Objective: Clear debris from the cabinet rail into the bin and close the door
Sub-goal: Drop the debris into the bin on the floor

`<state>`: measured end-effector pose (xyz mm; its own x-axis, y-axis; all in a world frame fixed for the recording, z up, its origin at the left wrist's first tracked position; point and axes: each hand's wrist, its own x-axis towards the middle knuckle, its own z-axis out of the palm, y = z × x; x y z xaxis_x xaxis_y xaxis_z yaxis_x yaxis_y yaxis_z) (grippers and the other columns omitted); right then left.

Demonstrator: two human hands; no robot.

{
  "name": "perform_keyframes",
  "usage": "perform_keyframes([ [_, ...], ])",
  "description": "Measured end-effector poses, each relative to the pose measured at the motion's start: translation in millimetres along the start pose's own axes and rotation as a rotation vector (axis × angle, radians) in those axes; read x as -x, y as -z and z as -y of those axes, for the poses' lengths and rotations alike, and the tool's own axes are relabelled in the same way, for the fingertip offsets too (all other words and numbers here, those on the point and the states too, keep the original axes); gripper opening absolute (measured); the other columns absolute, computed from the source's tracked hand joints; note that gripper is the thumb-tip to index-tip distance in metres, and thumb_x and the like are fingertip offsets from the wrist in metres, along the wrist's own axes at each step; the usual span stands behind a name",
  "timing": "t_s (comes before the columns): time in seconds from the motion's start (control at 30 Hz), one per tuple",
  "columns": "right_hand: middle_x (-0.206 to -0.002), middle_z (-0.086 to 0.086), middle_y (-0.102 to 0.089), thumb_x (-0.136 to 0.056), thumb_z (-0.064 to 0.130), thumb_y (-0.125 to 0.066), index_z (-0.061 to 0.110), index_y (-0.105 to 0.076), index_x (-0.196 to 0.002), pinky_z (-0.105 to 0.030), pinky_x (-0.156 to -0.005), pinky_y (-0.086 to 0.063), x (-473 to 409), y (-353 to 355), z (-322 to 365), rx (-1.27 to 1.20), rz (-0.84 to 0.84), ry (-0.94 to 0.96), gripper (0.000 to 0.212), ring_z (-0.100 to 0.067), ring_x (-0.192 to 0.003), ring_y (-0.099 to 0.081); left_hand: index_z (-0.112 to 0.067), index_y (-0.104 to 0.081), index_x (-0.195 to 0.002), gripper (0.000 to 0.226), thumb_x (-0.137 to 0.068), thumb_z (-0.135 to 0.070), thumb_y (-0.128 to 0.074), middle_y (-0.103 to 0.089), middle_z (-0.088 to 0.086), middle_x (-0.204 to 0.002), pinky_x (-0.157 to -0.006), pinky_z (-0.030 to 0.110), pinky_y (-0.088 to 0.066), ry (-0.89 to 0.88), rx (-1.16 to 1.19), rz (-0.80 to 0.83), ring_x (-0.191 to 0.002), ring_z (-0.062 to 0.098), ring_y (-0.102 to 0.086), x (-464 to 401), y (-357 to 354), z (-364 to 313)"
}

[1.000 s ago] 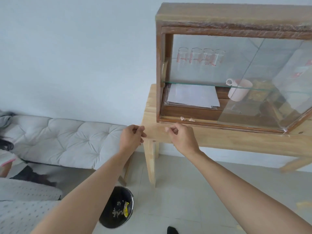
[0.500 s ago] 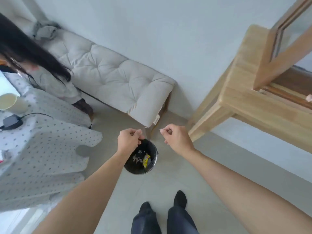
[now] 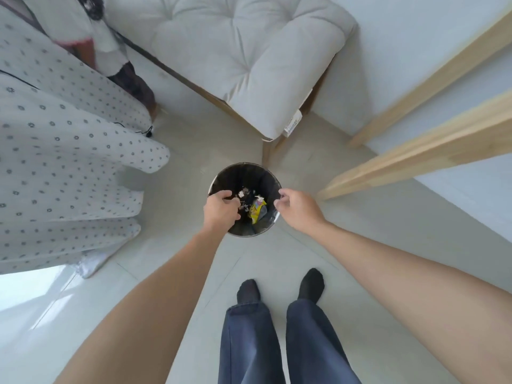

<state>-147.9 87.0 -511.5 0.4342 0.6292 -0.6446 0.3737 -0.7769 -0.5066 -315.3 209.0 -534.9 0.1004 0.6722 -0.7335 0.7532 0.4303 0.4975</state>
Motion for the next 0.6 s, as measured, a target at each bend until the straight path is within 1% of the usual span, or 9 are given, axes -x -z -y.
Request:
perform_keyframes([
  [0.07, -0.121, 0.004, -0.079, -0.101, 0.035, -0.058, 0.019, -0.062, -0.143, -0.039, -0.102, -0.053, 15.2, 14.0, 2.2, -0.009, -0.015, -0.003, 0.045, -0.025, -0.121, -0.067, -0.014, -0.063, -0.149, 0.048, -0.102, -0.021, -0.07, -0.074, -0.009, -0.092, -0.073, 0.033, -0.061, -0.036, -0.016, -0.005, -0.059, 0.012, -0.073, 14.1, 6.5, -4.8],
  [0.13, -0.122, 0.005, -0.078, -0.101, 0.039, -0.058, 0.021, -0.063, -0.141, -0.038, -0.099, -0.053, 32.8, 33.6, 9.2, -0.026, -0.038, 0.013, 0.044, -0.024, -0.118, -0.069, -0.016, -0.064, -0.148, 0.048, -0.101, -0.024, -0.07, -0.076, -0.01, -0.088, -0.07, 0.031, -0.059, -0.099, -0.027, -0.015, -0.051, 0.005, -0.072, 33.3, 16.9, -18.0],
  [0.2, -0.124, 0.004, -0.078, -0.101, 0.043, -0.058, 0.022, -0.063, -0.14, -0.036, -0.096, -0.052, 52.1, 59.1, 21.6, -0.052, -0.079, 0.032, 0.045, -0.024, -0.116, -0.07, -0.017, -0.066, -0.147, 0.048, -0.099, -0.027, -0.07, -0.078, -0.01, -0.085, -0.073, 0.031, -0.06, -0.186, -0.05, -0.016, -0.051, 0.001, -0.071, 57.9, 29.3, -39.7],
  [0.27, -0.125, 0.005, -0.077, -0.1, 0.046, -0.057, 0.023, -0.064, -0.14, -0.034, -0.094, -0.049, 74.2, 88.9, 39.3, -0.073, -0.136, 0.055, 0.046, -0.024, -0.115, -0.069, -0.018, -0.066, -0.147, 0.05, -0.099, -0.031, -0.07, -0.079, -0.007, -0.091, -0.082, 0.033, -0.062, -0.276, -0.082, -0.003, -0.065, 0.008, -0.077, 88.5, 44.0, -68.5],
  [0.33, -0.124, 0.006, -0.077, -0.1, 0.046, -0.057, 0.024, -0.064, -0.139, -0.033, -0.093, -0.048, 97.7, 120.7, 59.3, -0.105, -0.194, 0.081, 0.045, -0.023, -0.116, -0.069, -0.021, -0.066, -0.147, 0.052, -0.098, -0.037, -0.069, -0.08, -0.006, -0.102, -0.097, 0.042, -0.062, -0.357, -0.102, 0.01, -0.087, 0.023, -0.081, 121.2, 59.9, -102.6],
  [0.37, -0.124, 0.007, -0.076, -0.1, 0.046, -0.058, 0.025, -0.064, -0.138, -0.033, -0.094, -0.048, 110.1, 137.4, 70.0, -0.123, -0.223, 0.094, 0.043, -0.023, -0.117, -0.068, -0.022, -0.066, -0.147, 0.053, -0.097, -0.039, -0.069, -0.08, -0.006, -0.104, -0.101, 0.046, -0.06, -0.394, -0.104, 0.012, -0.094, 0.027, -0.08, 137.7, 67.8, -120.6],
  [0.43, -0.121, 0.009, -0.077, -0.1, 0.044, -0.059, 0.028, -0.066, -0.134, -0.036, -0.096, -0.05, 136.7, 172.9, 92.7, -0.161, -0.292, 0.115, 0.039, -0.022, -0.117, -0.067, -0.024, -0.066, -0.147, 0.053, -0.096, -0.04, -0.07, -0.078, -0.012, -0.099, -0.104, 0.045, -0.058, -0.471, -0.103, 0.002, -0.096, 0.025, -0.079, 171.5, 83.0, -157.5],
  [0.5, -0.118, 0.009, -0.078, -0.099, 0.042, -0.061, 0.028, -0.069, -0.129, -0.035, -0.093, -0.049, 165.1, 208.3, 115.2, -0.207, -0.373, 0.148, 0.034, -0.021, -0.114, -0.068, -0.025, -0.067, -0.145, 0.052, -0.096, -0.04, -0.071, -0.075, -0.016, -0.094, -0.103, 0.042, -0.057, -0.565, -0.105, -0.019, -0.098, 0.019, -0.075, 205.0, 97.4, -192.2],
  [0.6, -0.114, 0.008, -0.079, -0.098, 0.042, -0.061, 0.025, -0.071, -0.128, -0.034, -0.095, -0.05, 210.6, 257.0, 139.9, -0.269, -0.488, 0.197, 0.036, -0.018, -0.111, -0.07, -0.025, -0.067, -0.145, 0.052, -0.096, -0.042, -0.074, -0.076, -0.015, -0.099, -0.098, 0.042, -0.058, -0.69, -0.093, -0.023, -0.093, 0.014, -0.074, 255.9, 112.6, -240.7],
])
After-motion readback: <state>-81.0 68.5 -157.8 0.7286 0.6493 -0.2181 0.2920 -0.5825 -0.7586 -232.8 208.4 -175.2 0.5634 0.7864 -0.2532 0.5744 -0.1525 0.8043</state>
